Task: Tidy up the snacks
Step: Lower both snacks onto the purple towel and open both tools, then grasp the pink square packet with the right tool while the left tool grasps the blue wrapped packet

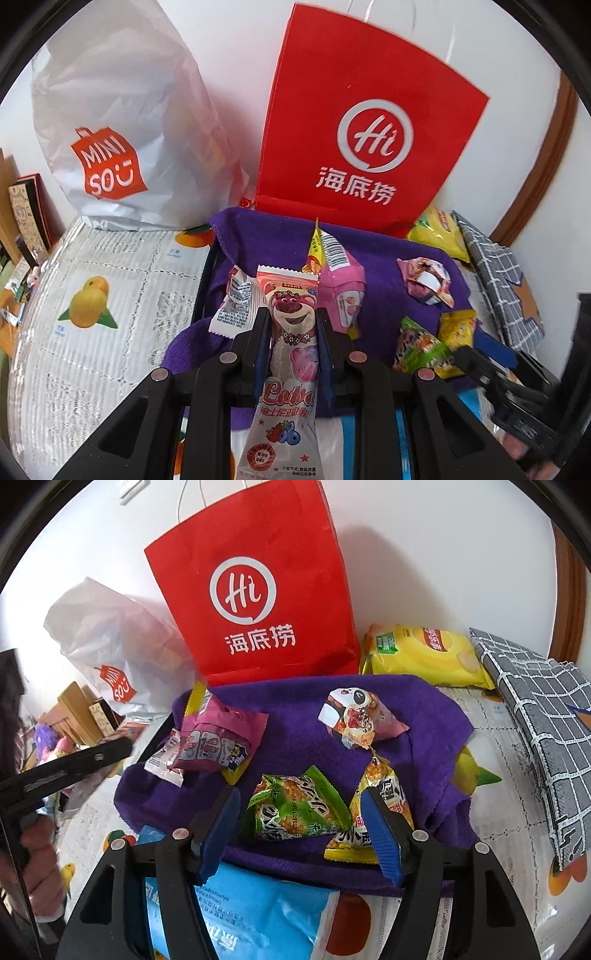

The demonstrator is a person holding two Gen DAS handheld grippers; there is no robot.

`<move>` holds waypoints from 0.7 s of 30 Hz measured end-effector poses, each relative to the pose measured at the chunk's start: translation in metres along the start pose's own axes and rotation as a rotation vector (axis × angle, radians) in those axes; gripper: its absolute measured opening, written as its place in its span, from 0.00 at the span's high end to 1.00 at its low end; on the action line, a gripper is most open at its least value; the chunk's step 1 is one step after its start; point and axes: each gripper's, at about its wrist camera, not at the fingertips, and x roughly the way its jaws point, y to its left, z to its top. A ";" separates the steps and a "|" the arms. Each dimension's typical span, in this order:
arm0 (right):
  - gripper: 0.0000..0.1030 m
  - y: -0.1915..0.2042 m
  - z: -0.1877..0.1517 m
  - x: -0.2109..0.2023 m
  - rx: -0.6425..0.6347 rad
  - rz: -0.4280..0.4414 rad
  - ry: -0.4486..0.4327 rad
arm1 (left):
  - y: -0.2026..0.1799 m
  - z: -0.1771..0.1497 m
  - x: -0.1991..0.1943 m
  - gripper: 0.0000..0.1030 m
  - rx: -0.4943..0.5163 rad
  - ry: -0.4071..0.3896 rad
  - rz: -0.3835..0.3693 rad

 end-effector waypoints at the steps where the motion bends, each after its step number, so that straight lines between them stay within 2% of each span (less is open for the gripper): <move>1: 0.34 0.000 0.000 -0.002 -0.002 0.001 -0.007 | 0.001 0.000 0.004 0.78 -0.007 0.008 0.005; 4: 0.34 -0.001 0.001 -0.007 -0.007 -0.008 -0.022 | 0.002 -0.003 0.019 0.78 -0.020 0.037 0.021; 9: 0.34 0.000 0.001 -0.012 -0.013 -0.015 -0.037 | 0.003 -0.003 0.022 0.76 -0.027 0.024 0.009; 14: 0.34 0.007 -0.001 -0.011 -0.054 -0.048 -0.042 | 0.010 -0.003 0.011 0.53 -0.052 -0.008 -0.025; 21: 0.34 0.019 -0.003 -0.017 -0.109 -0.064 -0.062 | 0.020 -0.019 -0.012 0.51 -0.035 -0.036 -0.007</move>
